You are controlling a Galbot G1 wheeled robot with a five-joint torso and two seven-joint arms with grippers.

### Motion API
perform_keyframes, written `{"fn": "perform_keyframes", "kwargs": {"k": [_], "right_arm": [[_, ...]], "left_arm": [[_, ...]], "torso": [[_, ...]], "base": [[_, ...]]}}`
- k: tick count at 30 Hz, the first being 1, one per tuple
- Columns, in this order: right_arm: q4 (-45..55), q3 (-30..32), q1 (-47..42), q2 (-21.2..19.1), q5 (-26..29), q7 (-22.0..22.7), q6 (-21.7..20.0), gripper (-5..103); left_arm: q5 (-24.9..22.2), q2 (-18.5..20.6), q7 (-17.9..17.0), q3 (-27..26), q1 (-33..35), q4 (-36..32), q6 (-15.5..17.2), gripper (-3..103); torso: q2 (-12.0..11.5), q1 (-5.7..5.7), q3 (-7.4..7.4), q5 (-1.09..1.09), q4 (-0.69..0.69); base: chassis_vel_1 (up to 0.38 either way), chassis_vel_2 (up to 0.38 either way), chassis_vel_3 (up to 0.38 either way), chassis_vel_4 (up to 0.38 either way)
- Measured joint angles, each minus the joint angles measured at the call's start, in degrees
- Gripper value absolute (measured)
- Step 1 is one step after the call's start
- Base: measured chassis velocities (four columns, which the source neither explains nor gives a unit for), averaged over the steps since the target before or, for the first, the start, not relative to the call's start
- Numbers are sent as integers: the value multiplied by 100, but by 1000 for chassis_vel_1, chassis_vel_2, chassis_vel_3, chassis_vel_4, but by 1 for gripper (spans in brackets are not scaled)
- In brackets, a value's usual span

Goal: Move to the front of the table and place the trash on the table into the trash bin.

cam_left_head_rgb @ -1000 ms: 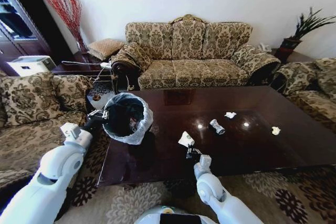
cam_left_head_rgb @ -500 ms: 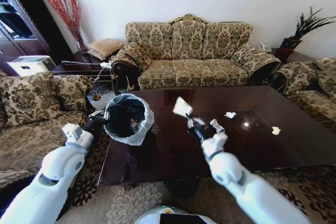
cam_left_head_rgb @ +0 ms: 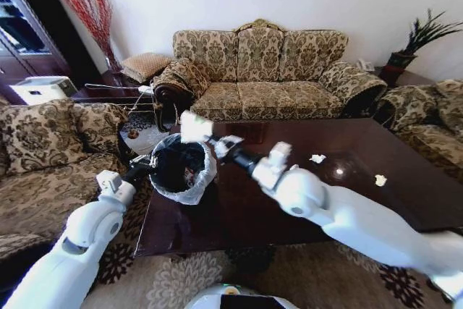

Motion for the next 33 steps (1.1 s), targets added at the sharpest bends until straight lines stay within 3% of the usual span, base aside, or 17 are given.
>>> {"fn": "perform_keyframes", "kwargs": {"k": [2,5,7,9,10,13,16,18,19,21,22,24,25,27,30,33], "right_arm": [[-68,-312,182,183,12,178,-98,-2],[-275,-763,438,538,115,545,-182,13],[-333,-816,475,600,118,584,-185,13],[-422,-899,571,739,123,689,-189,24],[-422,-899,571,739,123,689,-189,24],[-430,-954,695,795,130,738,-193,41],[-424,-928,723,807,130,776,-192,46],[-393,-637,716,775,173,909,-184,57],[-393,-637,716,775,173,909,-184,57],[-360,-144,545,549,251,1013,-198,67],[-360,-144,545,549,251,1013,-198,67],[-362,202,340,207,191,1060,-198,79],[-383,457,32,-171,12,1085,-203,84],[-400,623,-165,-364,-86,1086,-226,84],[-423,1379,-1323,-1002,-502,1116,-414,99],[-422,1890,-1938,-1088,-615,1159,-455,100]], "left_arm": [[1,-11,2,0,-9,-2,3,1],[3,-30,8,-11,-14,-9,4,1],[4,-34,7,-21,-12,-20,4,1],[5,-42,11,-58,5,-51,4,1],[5,-42,11,-58,5,-51,4,1],[4,-45,15,-87,13,-59,-3,1],[0,-45,16,-94,6,-62,-7,1],[-9,-45,17,-96,-6,-64,-13,1],[-9,-45,17,-96,-6,-64,-13,1],[-12,-55,17,-96,-12,-63,-26,1],[-12,-55,17,-96,-12,-63,-26,1],[-9,-69,28,-101,-10,-59,-35,1],[-1,-83,45,-122,-4,-53,-37,1],[4,-89,48,-136,1,-47,-38,1],[25,-106,51,-183,20,-39,-38,1],[24,-112,45,-185,22,-41,-38,1]], "torso": [[0,0,0,0,0],[0,0,0,-1,1],[0,0,0,-1,1],[0,0,0,0,1],[0,0,0,0,1],[0,-1,-1,0,0],[0,-1,-1,0,0],[0,-1,-1,0,1],[0,-1,-1,0,1],[0,-1,-1,2,3],[0,-1,-1,2,3],[0,-1,-1,1,1],[0,-1,-1,2,0],[0,-1,-1,4,-1],[0,-1,-1,6,-4],[0,-1,-1,1,0]], "base": [[0,0,0,0],[0,0,0,0],[0,0,0,0],[0,0,0,0],[0,0,0,0],[0,0,0,0],[0,0,0,0],[0,0,0,0],[0,0,0,0],[0,0,0,0],[0,0,0,0],[0,0,0,0],[0,0,0,0],[0,0,0,0],[0,0,0,0],[0,0,0,0]]}}
